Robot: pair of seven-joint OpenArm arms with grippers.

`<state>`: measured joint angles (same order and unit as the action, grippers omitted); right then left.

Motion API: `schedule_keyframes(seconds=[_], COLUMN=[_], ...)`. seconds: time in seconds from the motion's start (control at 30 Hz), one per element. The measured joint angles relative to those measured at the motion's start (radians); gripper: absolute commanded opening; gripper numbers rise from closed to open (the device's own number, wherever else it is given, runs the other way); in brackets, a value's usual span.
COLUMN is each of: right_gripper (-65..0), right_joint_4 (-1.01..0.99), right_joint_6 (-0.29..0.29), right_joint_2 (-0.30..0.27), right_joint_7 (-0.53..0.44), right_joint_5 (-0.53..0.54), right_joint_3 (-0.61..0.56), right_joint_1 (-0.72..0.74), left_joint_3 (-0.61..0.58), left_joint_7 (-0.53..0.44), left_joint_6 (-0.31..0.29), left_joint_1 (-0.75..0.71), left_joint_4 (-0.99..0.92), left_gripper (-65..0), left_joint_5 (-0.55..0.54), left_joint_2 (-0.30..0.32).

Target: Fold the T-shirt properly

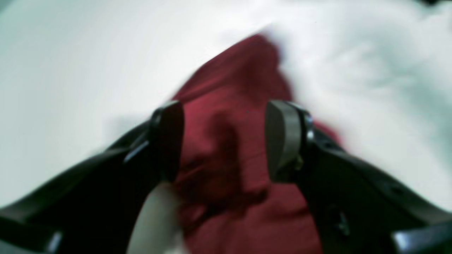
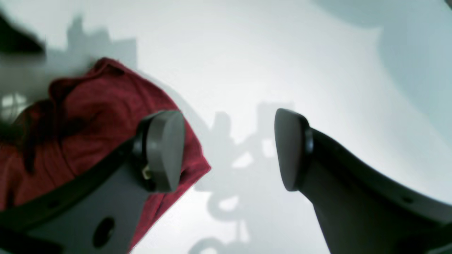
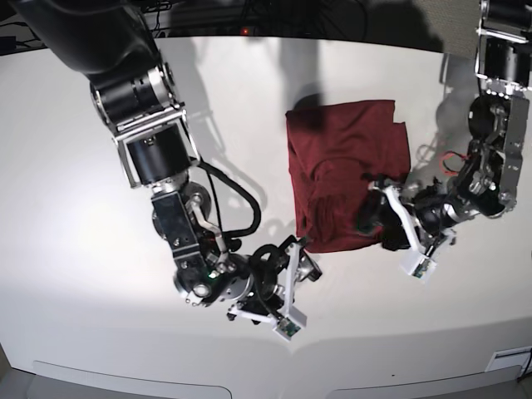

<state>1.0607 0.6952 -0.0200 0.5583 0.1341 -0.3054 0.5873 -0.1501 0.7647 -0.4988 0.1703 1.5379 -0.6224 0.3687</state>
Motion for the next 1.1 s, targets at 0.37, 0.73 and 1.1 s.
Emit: schedule_keyframes(seconds=[0.37,0.73,1.1], right_gripper=[-25.4,-25.4,-25.4], right_joint_4=[0.010,0.010,0.010], right_joint_6=[-0.002,0.002,0.002], right_joint_2=[-0.250,-0.416,-0.413], right_joint_7=[0.068,0.042,0.044], right_joint_5=[-0.019,0.022,0.071], right_joint_3=[0.127,0.122,0.122], right_joint_1=[-0.071,-0.221,-0.221], left_joint_3=[0.000,0.002,0.002], left_joint_7=[-0.326,-0.658,-0.697], left_joint_6=[-0.003,0.000,-0.003], left_joint_1=[-0.030,-0.024,0.031], left_joint_4=[-0.016,-0.401,-0.453], left_gripper=[-30.0,-30.0,-30.0], left_joint_5=[0.446,0.489,0.534], left_joint_2=[-0.194,-0.212,-0.202])
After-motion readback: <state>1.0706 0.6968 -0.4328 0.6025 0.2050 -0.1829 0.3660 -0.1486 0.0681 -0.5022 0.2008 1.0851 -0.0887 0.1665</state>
